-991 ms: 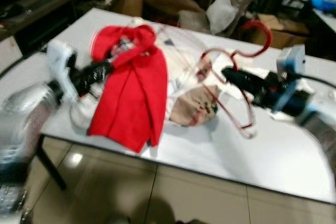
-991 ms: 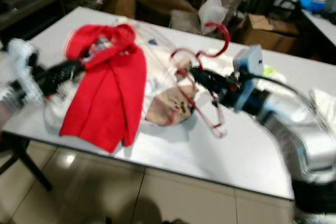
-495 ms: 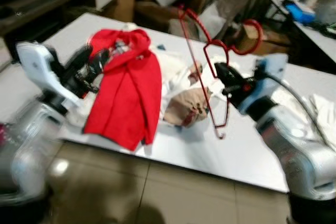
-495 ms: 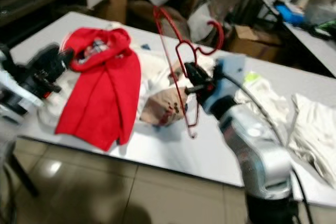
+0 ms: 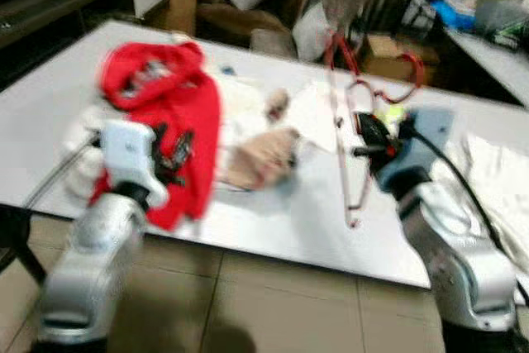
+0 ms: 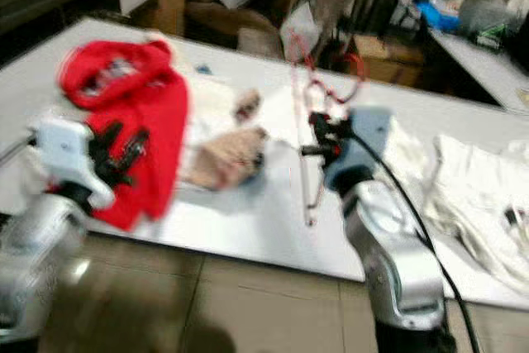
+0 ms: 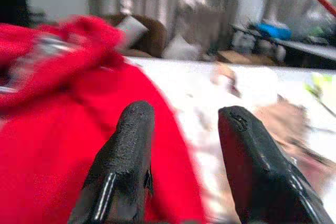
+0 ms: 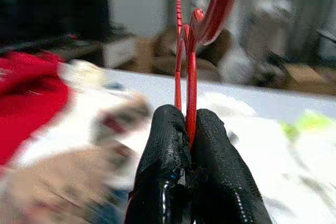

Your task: Hang hanger

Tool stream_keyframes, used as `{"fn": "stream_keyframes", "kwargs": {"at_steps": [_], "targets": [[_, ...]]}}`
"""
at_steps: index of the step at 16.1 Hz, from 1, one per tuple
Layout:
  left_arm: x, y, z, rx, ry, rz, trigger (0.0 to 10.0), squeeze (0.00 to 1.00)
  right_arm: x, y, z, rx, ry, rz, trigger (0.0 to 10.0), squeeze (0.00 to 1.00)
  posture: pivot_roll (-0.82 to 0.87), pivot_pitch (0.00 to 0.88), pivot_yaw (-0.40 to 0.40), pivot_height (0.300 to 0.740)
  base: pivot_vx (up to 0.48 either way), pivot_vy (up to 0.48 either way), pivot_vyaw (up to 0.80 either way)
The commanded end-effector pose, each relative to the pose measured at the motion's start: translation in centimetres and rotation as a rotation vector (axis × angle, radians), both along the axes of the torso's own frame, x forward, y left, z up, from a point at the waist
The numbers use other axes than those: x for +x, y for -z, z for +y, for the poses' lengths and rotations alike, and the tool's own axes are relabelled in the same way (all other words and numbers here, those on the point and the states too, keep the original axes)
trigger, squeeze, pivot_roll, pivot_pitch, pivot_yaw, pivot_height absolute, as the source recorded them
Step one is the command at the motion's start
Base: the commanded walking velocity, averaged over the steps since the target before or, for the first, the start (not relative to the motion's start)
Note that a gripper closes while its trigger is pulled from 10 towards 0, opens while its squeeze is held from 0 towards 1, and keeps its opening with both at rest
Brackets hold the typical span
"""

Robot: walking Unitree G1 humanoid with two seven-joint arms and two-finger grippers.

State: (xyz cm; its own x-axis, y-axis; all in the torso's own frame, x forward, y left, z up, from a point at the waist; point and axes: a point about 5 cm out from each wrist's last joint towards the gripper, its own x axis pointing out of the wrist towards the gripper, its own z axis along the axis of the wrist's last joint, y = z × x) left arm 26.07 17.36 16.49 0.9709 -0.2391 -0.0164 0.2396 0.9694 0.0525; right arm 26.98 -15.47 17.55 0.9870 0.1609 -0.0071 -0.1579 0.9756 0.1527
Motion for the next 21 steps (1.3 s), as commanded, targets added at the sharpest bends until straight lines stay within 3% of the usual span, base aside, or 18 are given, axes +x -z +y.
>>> {"fn": "stream_keyframes", "kwargs": {"at_steps": [1, 6, 8, 12, 13, 14, 15, 18, 21], "targets": [[0.1, -0.3, -0.1, 0.016, -0.003, -0.019, 10.0, 0.35, 0.0, -0.1, -0.5, -0.008, 0.031, -0.010, 10.0, 0.00, -0.03, 0.000, -0.124, 0.740, 0.000, -0.416, 0.00], [0.7, -0.1, 0.0, 0.031, 0.004, -0.024, 10.0, 0.35, -0.8, 0.8, -0.6, 0.023, 0.075, 0.028, 10.0, 0.00, -0.05, 0.000, -0.090, 0.740, 0.000, -0.396, 0.00], [0.9, -0.1, -1.0, 0.022, 0.054, -0.016, 10.0, 0.35, -1.2, 1.6, -1.5, -0.111, 0.131, 0.040, 10.0, 0.00, -0.07, 0.000, -0.055, 0.740, 0.000, -0.394, 0.00], [1.6, 0.7, -1.2, 0.009, 0.094, 0.014, 10.0, 0.34, -2.7, 1.1, -2.4, -0.054, 0.226, -0.001, 10.0, 0.00, -0.14, 0.007, 0.007, 0.740, 0.000, -0.382, 0.00], [1.8, 0.7, -1.6, 0.003, 0.115, 0.007, 10.0, 0.33, -2.9, 1.2, -2.5, -0.091, 0.244, 0.017, 10.0, 0.00, -0.15, 0.024, 0.024, 0.740, 0.000, 0.000, 0.00], [2.0, 0.7, -2.1, -0.024, 0.128, 0.013, 10.0, 0.16, -3.2, 1.3, -2.4, -0.093, 0.225, 0.028, 10.0, 0.00, -0.17, 0.035, 0.037, 0.740, 0.000, 0.000, 0.00], [2.2, 0.5, -2.7, -0.035, 0.158, 0.007, 10.0, 0.09, -3.6, 1.2, -2.4, -0.096, 0.218, 0.012, 10.0, 0.00, -0.19, 0.045, 0.044, 0.740, 0.000, 0.000, 0.00], [2.4, 0.6, -2.9, -0.048, 0.168, 0.004, 10.0, 0.00, -4.3, 1.2, -2.1, -0.105, 0.183, 0.007, 10.0, 0.00, -0.21, 0.062, 0.054, 0.740, 0.000, 0.000, 0.00], [2.6, 0.9, -3.7, -0.061, 0.205, 0.014, 10.0, 0.00, -5.1, 1.3, -2.1, -0.103, 0.165, 0.009, 10.0, 0.00, -0.22, 0.065, 0.052, 0.740, 0.000, 0.000, 0.00]]}}
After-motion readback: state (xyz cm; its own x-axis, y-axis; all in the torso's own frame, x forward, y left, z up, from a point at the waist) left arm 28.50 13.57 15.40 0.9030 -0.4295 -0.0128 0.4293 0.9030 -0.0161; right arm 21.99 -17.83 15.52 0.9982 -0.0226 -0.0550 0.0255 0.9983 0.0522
